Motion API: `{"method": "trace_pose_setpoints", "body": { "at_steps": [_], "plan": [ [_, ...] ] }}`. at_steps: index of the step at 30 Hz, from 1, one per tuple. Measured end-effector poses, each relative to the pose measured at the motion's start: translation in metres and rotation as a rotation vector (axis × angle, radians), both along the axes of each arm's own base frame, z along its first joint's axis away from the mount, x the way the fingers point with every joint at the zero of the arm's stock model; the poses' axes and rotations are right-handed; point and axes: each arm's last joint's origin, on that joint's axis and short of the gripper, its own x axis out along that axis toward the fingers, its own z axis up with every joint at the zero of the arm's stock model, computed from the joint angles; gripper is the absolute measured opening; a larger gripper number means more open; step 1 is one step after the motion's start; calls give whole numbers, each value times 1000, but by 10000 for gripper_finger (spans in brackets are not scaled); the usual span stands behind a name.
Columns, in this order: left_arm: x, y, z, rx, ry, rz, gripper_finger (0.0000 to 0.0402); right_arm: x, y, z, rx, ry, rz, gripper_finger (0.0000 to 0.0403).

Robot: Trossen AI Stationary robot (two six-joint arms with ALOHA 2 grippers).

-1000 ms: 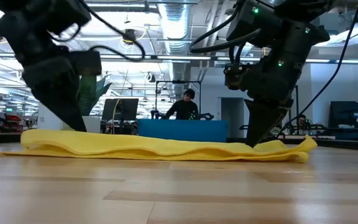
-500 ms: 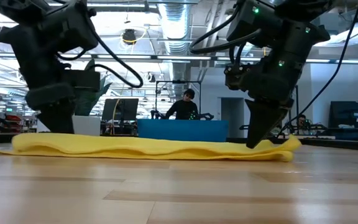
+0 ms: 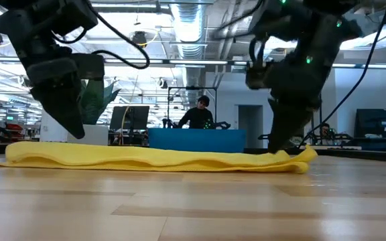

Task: Roll microfiber towels into tight, uniform cylinder then place into a basket
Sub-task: Fold the yellow microfiber towel

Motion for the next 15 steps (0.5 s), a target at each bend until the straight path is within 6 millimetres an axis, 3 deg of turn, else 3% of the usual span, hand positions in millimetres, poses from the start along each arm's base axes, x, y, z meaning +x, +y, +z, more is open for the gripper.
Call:
{"method": "trace_pose_setpoints", "body": {
  "at_steps": [6, 10, 15],
  "plan": [
    [7, -3, 4, 4, -78, -35, 139, 5, 22, 16, 49, -125, -11, 53],
    [12, -5, 6, 21, -131, -83, 139, 4, 39, 4, 73, -112, -6, 53],
    [21, -7, -6, 36, -111, -102, 139, 5, 47, -10, 77, -72, -21, 53]
  ]
}}
